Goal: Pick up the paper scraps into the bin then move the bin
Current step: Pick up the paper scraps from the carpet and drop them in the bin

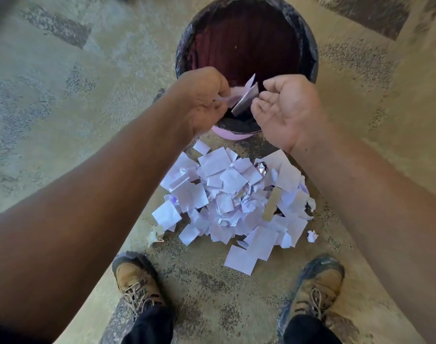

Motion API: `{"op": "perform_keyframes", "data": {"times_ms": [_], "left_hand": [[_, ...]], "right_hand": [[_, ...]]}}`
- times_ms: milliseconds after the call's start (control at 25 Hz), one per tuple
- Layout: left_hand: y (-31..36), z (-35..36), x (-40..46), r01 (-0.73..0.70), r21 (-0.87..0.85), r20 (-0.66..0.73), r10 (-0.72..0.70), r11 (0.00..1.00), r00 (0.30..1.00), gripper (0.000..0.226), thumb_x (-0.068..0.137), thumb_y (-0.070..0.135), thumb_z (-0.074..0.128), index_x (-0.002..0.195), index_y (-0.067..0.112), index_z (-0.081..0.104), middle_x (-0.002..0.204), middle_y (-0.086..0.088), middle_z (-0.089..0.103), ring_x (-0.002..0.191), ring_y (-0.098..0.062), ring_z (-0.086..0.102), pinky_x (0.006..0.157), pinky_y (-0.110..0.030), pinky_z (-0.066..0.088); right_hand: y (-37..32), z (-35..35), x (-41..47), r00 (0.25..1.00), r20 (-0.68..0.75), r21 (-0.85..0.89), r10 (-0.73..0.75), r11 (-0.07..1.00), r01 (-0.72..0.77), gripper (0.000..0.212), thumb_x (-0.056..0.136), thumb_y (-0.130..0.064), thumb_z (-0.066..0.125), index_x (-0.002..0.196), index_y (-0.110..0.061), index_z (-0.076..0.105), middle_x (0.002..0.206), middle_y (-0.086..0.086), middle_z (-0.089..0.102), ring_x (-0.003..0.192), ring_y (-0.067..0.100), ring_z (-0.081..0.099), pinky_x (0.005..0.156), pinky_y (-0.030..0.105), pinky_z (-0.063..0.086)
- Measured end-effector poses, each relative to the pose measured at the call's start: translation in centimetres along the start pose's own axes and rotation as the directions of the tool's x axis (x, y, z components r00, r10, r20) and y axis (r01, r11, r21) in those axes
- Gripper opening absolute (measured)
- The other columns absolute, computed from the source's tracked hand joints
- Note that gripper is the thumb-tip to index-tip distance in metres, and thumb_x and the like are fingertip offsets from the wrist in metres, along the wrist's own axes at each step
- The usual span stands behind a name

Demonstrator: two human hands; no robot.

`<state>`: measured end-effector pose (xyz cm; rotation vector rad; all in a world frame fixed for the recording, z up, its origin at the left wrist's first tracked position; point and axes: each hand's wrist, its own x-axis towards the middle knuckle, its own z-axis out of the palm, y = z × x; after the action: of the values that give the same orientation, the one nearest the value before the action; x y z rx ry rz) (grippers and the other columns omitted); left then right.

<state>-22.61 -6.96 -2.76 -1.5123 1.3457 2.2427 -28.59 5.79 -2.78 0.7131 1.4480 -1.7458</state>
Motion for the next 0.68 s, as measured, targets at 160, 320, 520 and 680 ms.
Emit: {"op": "perform_keyframes", "data": {"times_ms": [160,320,520,680], "left_hand": [[-0.9,-0.5,-1.2,-0.105,0.059,0.016,0.104,0.993,0.994,0.026,0.089,-0.012,0.044,0.083,0.004,0.063,0.079,-0.009,0.059,0.076,-0.019,0.066,0.086,-0.029,0.062],[-4.4,-4.0,-1.8,-0.084,-0.096,0.228,0.104,0.992,0.968,0.033,0.092,-0.007,0.038,0.082,0.016,0.058,0.076,0.001,0.064,0.065,-0.013,0.065,0.057,-0.021,0.051],[-14.4,-10.7,2.7,0.105,0.293,0.013,-0.114,0.950,0.993,0.026,0.095,0.001,0.047,0.092,0.017,0.068,0.087,-0.001,0.063,0.075,-0.014,0.057,0.063,-0.023,0.044],[-22.6,-14.0,5.1,0.156,0.773,-0.108,-0.115,0.614,0.987,0.017,0.080,0.017,0.071,0.095,0.026,0.072,0.132,-0.010,0.055,0.098,-0.023,0.056,0.074,-0.032,0.052]], "right_hand": [[1.1,-0.5,-0.6,0.999,0.023,0.014,-0.037,0.999,0.036,0.024,0.089,0.014,0.036,0.102,0.007,0.055,0.113,0.019,0.061,0.137,0.038,0.048,0.104,0.038,0.049],[2.1,-3.5,-3.2,0.960,0.258,-0.270,-0.108,0.946,0.179,0.040,0.083,0.015,0.034,0.088,-0.010,0.066,0.078,0.008,0.075,0.066,0.019,0.074,0.057,0.024,0.056],[10.4,-10.1,-0.1,0.971,0.191,-0.698,0.142,0.715,0.033,0.028,0.093,0.005,0.045,0.093,-0.011,0.068,0.092,0.016,0.076,0.069,0.020,0.069,0.059,0.028,0.054],[16.5,-15.7,3.8,0.947,0.037,-0.959,0.319,0.277,-0.056,0.039,0.098,-0.014,0.058,0.136,-0.021,0.054,0.127,0.003,0.050,0.096,0.032,0.064,0.073,0.044,0.058]]}}
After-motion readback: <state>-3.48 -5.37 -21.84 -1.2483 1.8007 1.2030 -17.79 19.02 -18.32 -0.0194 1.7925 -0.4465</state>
